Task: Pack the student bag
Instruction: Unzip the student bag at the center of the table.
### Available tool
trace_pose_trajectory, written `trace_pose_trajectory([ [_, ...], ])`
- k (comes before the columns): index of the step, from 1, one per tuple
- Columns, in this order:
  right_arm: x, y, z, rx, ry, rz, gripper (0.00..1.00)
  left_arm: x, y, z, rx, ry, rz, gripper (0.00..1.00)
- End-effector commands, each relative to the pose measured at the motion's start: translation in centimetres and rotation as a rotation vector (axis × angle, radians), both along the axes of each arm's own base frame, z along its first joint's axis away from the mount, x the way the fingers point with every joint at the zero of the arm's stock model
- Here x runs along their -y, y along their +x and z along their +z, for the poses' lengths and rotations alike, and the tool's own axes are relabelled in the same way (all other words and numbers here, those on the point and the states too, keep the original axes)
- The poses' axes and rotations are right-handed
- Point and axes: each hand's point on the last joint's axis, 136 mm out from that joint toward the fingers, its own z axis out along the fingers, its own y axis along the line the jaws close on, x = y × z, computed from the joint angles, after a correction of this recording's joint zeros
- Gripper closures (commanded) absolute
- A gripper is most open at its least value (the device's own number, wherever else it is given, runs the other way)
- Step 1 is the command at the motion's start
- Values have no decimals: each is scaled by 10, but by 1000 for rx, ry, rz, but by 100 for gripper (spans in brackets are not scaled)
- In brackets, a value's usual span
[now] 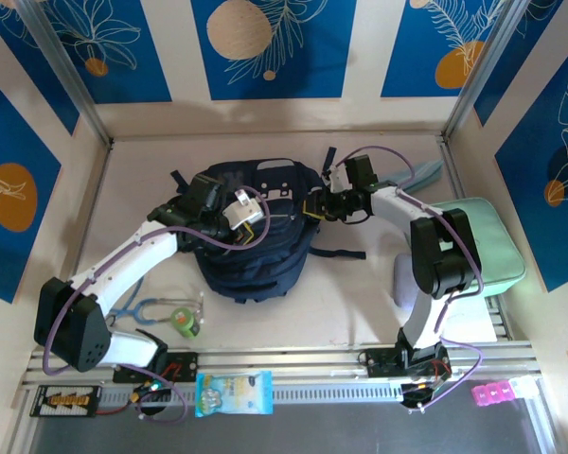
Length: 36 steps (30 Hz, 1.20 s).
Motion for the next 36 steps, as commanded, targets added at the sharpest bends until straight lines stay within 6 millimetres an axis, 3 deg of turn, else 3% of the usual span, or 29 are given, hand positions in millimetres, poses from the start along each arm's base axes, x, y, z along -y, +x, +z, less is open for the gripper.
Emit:
trace_pose_trajectory([
  [1, -2, 0, -5, -19, -37, 9, 75, 5, 4, 9, 30, -34, -22, 100],
  [5, -7, -2, -3, -14, -39, 25, 85, 4, 4, 8, 29, -32, -14, 100],
  [10, -5, -9, 5, -13, -24, 25, 88, 0, 12, 3, 16, -2, 27, 100],
  [18, -9, -46, 27, -57, 82, 50, 88, 2, 22, -7, -9, 10, 61, 100],
  [26, -9, -76, 29, -69, 92, 43, 91, 7, 27, -7, -13, -4, 64, 100],
  [36, -26, -117, 48, -111, 188, 68, 96, 10, 40, -9, -9, -25, 115, 100],
])
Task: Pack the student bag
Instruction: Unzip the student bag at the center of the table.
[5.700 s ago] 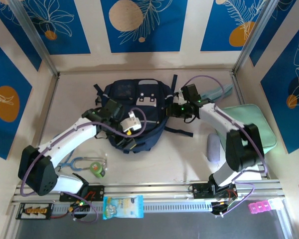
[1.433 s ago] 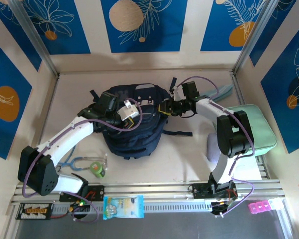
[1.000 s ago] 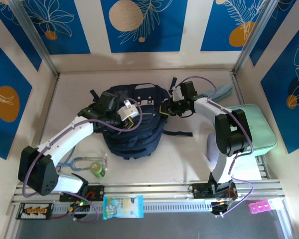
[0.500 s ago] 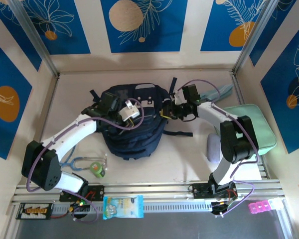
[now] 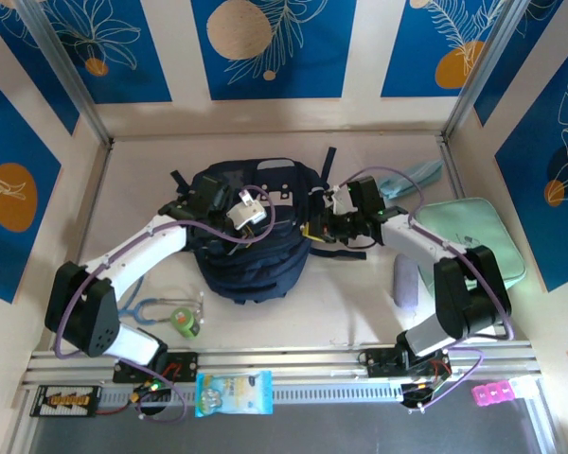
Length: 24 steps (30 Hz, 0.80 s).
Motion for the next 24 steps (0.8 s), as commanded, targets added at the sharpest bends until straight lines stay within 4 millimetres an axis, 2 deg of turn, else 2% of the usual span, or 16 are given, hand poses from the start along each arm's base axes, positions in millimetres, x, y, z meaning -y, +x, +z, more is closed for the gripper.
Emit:
trace_pose_trajectory([
  [1, -19, -33, 24, -54, 118, 70, 96, 8, 35, 20, 102, -46, 67, 100],
  [6, -32, -56, 27, -91, 143, 83, 97, 11, 48, 21, 122, -54, 101, 100],
  [10, -41, -66, 24, -99, 146, 104, 97, 20, 50, 24, 113, -93, 86, 100],
  [16, -54, -78, 31, -74, 169, 148, 96, 25, 48, 21, 94, -119, 62, 100],
  [19, -52, -78, 27, -72, 144, 126, 94, 26, 47, 21, 93, -124, 62, 100],
  [21, -42, -73, 22, -66, 88, 70, 83, 26, 48, 22, 101, -127, 67, 100],
  [23, -21, -65, 11, -46, -36, -23, 62, 25, 47, 25, 112, -129, 67, 100],
  [24, -11, -60, 8, -26, -99, -56, 57, 24, 46, 26, 114, -131, 65, 100],
])
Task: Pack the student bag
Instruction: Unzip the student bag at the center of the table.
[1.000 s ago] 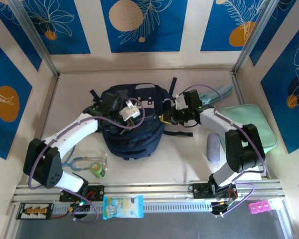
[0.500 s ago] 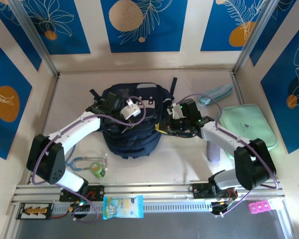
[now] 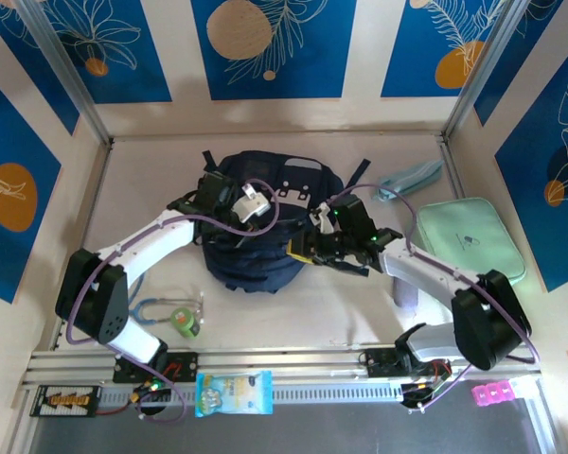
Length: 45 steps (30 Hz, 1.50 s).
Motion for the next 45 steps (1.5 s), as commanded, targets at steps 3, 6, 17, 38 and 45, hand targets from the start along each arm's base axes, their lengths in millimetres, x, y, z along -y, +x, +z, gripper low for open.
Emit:
trace_pose_trajectory([
  [3, 42, 6, -7, 130, -290, -60, 50, 10, 14, 33, 97, -88, 3, 100],
  [6, 45, 9, 0, 249, -400, -10, 49, 9, 11, 34, 92, -87, -3, 100],
  [17, 19, 36, 6, 408, -515, 43, 53, 6, 3, 40, 87, -98, -3, 100],
  [38, -8, 47, 1, 406, -394, 39, 76, 6, 1, 40, 94, -103, -3, 100],
  [45, -7, 47, 17, 332, -179, -25, 75, 5, 5, 43, 114, -107, 11, 100],
])
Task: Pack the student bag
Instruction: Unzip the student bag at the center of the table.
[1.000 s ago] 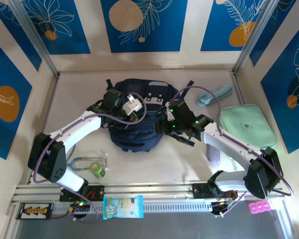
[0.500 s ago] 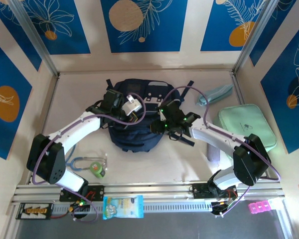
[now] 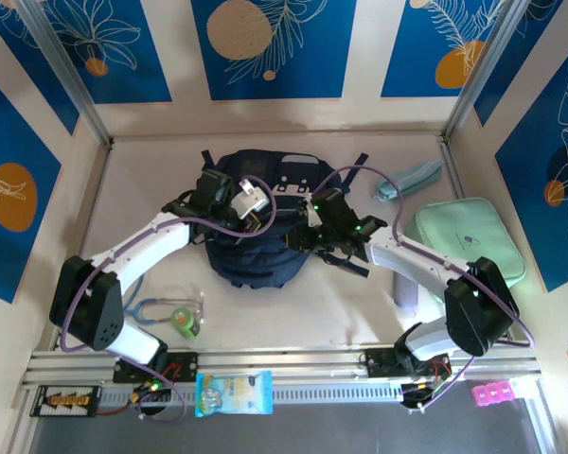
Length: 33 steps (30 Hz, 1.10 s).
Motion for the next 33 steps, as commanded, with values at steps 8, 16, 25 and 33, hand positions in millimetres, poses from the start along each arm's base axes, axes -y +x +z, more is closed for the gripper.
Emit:
trace_pose_trajectory([
  [8, 0, 8, 23, 170, 70, -23, 72, 6, 1, 30, 48, -82, 5, 100],
  [16, -2, 11, -2, 130, 28, -45, 70, 7, 1, 39, 53, -95, 6, 100],
  [25, 0, 5, 26, 72, 121, -57, 92, 0, 6, 30, 63, -56, 38, 100],
  [33, 9, -22, 39, 1, 122, 29, 96, -3, 19, 21, 75, -32, 92, 100],
])
